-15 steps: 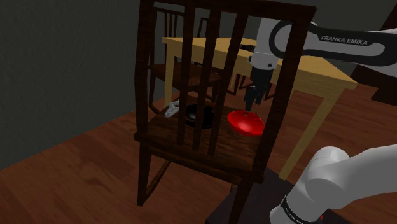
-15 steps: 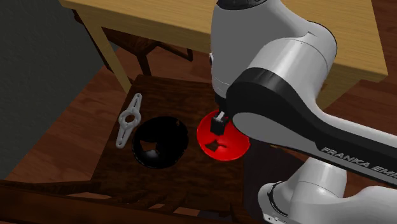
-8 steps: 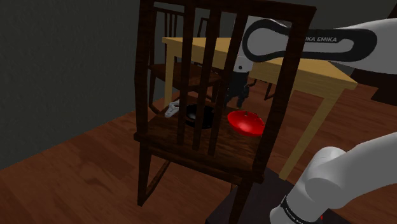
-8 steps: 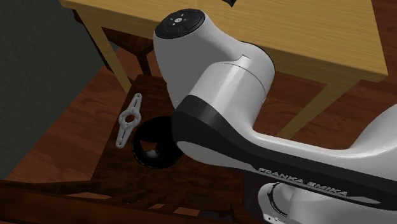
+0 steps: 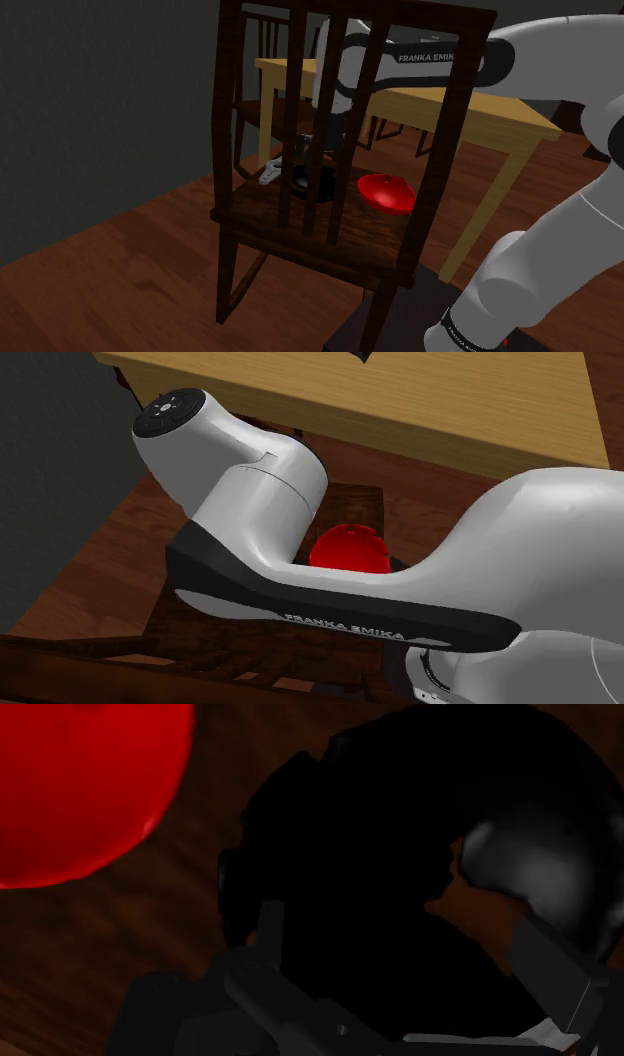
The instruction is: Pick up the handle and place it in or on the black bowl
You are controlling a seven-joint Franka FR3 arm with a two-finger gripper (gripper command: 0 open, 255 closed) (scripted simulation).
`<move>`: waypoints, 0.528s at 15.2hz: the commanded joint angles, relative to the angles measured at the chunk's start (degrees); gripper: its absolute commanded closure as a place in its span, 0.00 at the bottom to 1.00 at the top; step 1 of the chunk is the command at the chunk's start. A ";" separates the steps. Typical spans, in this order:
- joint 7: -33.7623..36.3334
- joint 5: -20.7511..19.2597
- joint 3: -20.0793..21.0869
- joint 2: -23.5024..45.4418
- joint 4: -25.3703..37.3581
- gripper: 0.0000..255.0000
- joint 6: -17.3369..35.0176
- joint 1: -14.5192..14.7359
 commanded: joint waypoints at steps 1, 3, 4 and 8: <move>5.22 -0.85 1.29 4.39 3.78 0.00 0.80 -0.33; 10.29 -2.07 2.36 8.99 8.03 0.00 1.18 -0.33; 12.79 -2.79 2.78 11.34 10.31 0.00 1.24 -0.24; 22.31 -6.06 3.59 21.10 20.57 0.00 0.56 0.78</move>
